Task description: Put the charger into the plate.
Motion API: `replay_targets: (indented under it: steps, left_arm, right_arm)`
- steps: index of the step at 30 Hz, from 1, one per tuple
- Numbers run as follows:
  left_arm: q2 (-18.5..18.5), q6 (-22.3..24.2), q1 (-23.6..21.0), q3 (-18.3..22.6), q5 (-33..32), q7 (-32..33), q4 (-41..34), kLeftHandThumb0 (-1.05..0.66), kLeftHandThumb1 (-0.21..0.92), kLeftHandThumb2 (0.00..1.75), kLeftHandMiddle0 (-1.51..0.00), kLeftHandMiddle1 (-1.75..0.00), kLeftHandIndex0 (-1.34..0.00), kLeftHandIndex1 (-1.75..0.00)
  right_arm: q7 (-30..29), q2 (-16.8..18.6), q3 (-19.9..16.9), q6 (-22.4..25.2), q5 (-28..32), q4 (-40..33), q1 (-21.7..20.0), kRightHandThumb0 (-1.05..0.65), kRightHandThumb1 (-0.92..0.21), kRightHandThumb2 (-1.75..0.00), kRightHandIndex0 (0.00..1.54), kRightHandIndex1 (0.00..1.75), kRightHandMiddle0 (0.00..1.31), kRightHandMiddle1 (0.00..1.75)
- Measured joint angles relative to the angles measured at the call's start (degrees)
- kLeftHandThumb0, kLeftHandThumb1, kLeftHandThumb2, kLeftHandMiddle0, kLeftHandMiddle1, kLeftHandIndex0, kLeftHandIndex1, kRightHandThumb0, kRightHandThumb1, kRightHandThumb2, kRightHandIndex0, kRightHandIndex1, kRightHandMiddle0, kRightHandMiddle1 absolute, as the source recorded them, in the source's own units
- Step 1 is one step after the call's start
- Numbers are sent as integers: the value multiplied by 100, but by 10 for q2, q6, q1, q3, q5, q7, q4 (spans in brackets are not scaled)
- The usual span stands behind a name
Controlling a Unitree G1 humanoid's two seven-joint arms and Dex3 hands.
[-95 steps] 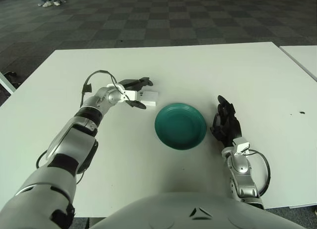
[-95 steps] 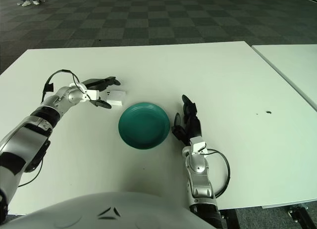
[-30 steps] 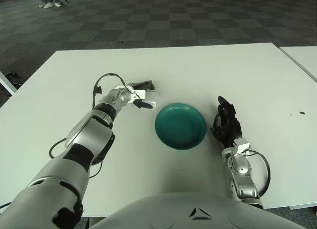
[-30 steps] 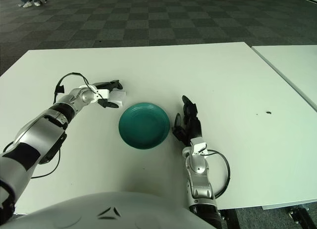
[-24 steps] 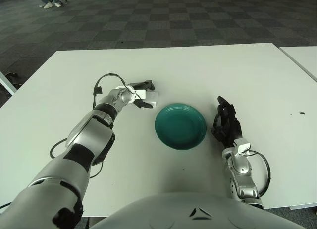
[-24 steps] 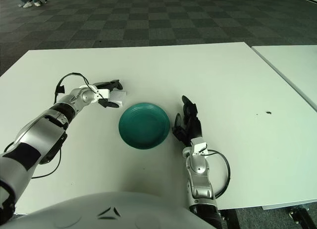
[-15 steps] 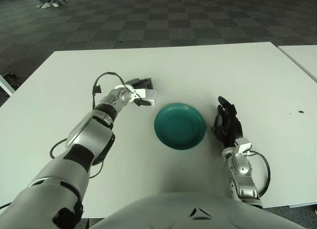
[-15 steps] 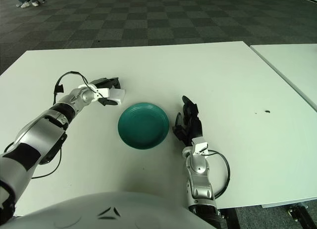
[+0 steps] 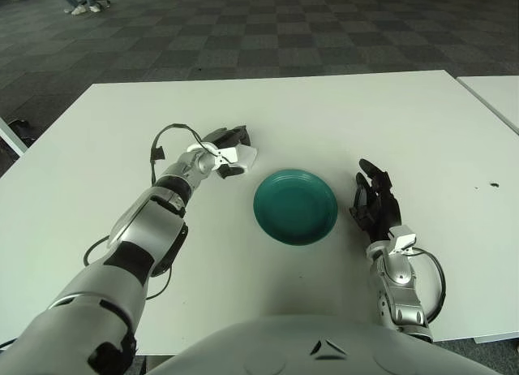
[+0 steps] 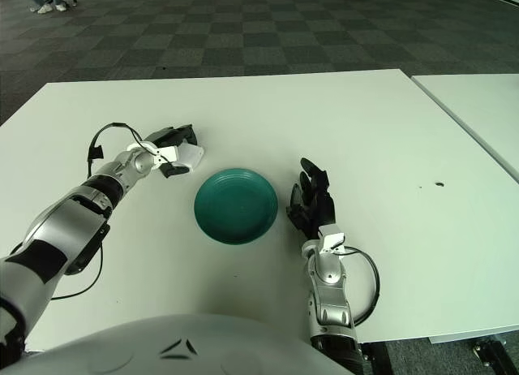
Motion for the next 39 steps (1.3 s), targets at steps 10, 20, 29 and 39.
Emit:
replay_targets:
  steps: [10,20,29,39]
  left_arm:
    - [-1,13,5,6,-1,14,-2,-44,40,121,-101,-175,-54,-175]
    - [12,-16,25,19,-15,28,-24,-44,39,122,-108,-175,-55,-175]
    - [58,-76,95,53,-47,13,-174,-47,31,132,-111,-175,-61,-175]
    - [70,-67,184,64,-24,34,-403,-47,31,131,-115,-175,-61,-175]
  right_arm:
    - [2,-2,-4,0,2,1,-1,-74,-92,-71,33,2,1,78]
    - [10,-4,-6,0,8,1,-1,-73,-92,-72,29,0,0,70]
    - [14,-4,-14,-4,13,1,-3,-73,-92,-74,27,0,0,62]
    - [13,-2,-11,-7,9,2,-4,-75,-92,-74,29,1,0,58]
